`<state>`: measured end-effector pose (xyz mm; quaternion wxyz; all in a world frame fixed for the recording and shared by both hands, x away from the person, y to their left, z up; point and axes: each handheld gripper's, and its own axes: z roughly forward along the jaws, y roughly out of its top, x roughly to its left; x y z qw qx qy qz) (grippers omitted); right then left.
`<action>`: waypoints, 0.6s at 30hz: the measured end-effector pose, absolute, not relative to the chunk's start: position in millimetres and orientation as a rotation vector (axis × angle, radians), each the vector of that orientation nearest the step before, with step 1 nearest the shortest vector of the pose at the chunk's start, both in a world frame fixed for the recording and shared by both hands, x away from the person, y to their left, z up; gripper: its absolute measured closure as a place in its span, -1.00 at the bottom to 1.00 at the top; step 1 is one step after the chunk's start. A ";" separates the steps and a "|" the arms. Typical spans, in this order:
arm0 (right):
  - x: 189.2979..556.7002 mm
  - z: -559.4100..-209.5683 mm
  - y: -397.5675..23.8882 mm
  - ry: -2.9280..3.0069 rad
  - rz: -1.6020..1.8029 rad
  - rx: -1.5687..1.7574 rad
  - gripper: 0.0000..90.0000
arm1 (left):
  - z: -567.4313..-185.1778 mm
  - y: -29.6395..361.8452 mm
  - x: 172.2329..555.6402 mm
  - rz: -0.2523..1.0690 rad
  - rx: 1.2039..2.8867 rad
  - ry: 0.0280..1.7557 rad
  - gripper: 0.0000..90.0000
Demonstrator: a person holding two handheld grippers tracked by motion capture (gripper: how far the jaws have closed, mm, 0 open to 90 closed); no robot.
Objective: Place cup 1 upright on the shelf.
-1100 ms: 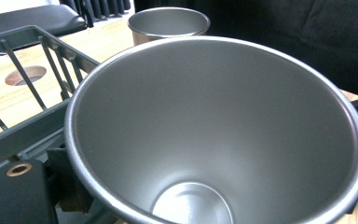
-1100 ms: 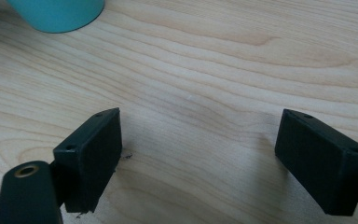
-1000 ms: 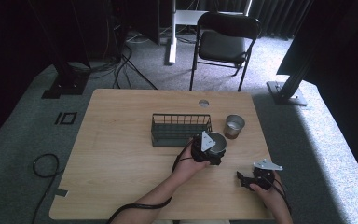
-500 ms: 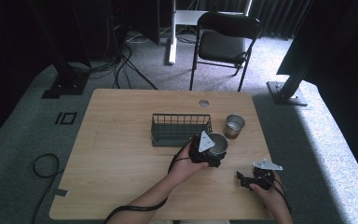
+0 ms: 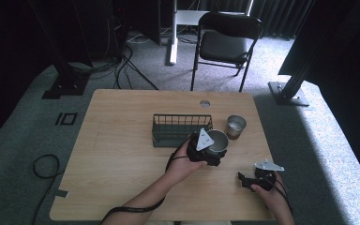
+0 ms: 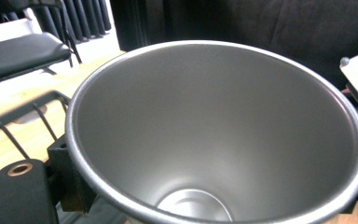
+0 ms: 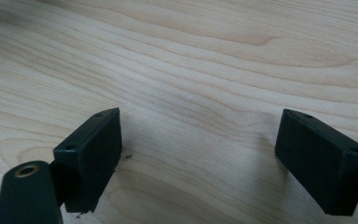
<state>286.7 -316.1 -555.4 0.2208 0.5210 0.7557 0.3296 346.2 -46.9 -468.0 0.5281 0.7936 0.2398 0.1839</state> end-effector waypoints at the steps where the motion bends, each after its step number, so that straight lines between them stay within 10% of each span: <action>1: 286.7 -555.4 -316.1 2.089 0.912 1.440 -0.68 | -464.4 -45.1 346.1 0.441 1.891 0.578 -0.68; 18: 286.8 -555.4 -316.1 2.089 0.911 1.440 -0.68 | -432.4 -22.5 348.0 0.492 1.857 0.591 -0.68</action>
